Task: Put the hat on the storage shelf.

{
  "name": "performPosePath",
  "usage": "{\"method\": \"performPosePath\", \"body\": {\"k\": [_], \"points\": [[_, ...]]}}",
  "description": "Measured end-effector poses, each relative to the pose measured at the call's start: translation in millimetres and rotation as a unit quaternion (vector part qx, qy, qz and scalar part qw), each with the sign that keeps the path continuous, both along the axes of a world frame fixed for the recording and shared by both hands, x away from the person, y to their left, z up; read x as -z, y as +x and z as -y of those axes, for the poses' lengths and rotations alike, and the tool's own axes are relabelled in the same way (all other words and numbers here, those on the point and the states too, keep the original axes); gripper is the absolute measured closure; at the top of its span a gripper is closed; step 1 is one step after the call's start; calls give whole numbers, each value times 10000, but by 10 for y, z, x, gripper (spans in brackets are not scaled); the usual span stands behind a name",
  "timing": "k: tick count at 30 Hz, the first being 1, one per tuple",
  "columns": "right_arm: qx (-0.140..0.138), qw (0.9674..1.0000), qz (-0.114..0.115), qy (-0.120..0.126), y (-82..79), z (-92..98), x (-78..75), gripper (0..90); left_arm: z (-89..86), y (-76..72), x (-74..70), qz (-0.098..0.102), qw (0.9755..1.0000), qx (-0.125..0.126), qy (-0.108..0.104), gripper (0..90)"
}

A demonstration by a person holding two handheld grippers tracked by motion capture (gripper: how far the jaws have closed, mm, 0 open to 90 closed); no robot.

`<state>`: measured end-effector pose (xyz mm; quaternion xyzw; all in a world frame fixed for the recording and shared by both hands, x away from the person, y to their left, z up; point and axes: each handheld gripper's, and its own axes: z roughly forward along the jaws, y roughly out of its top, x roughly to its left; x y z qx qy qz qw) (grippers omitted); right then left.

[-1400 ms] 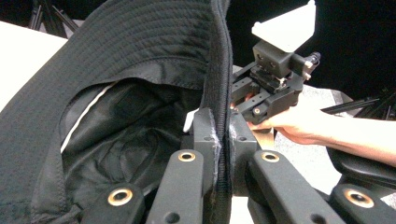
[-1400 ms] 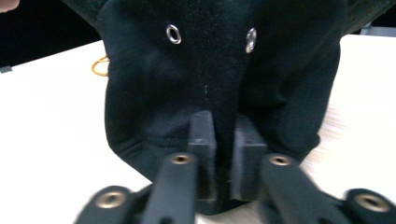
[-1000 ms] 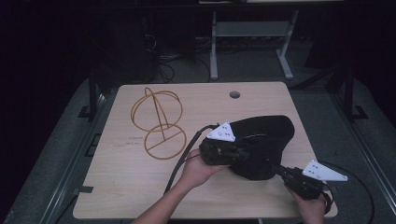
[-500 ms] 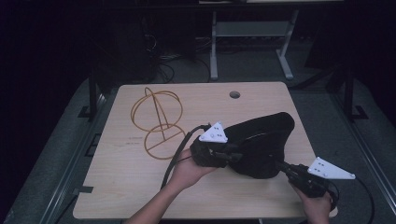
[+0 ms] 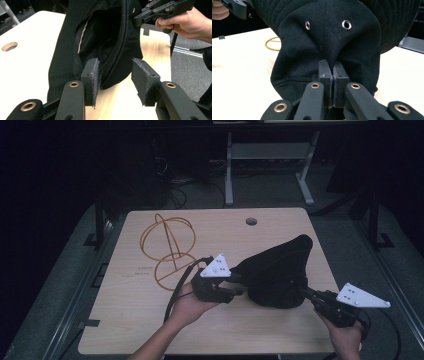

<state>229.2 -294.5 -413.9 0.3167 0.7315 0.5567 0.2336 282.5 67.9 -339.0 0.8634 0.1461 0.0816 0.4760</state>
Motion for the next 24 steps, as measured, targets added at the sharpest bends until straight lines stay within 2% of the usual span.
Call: {"method": "performPosePath", "body": {"k": [4, 10, 13, 19, 24], "points": [[-20, 10000, 35, -57, 11, -2, -59, 881, -82, -12, 28, -42, 9999, -60, -86, 525], [-92, 9999, 72, -53, 25, 12, -144, 882, -169, -54, 62, 43, 9998, -168, -80, 496], [-95, 10000, 3, -17, 39, 12, -194, 883, -216, -61, 90, 61, 9997, -215, -58, 489], [-117, 9999, 47, 39, 50, 26, -262, 883, -309, -68, 162, 17, 9995, -310, -73, 483], [-137, 9998, 111, -25, 67, 37, -337, 883, -367, -107, 215, 4, 9993, -348, -96, 478]]}}
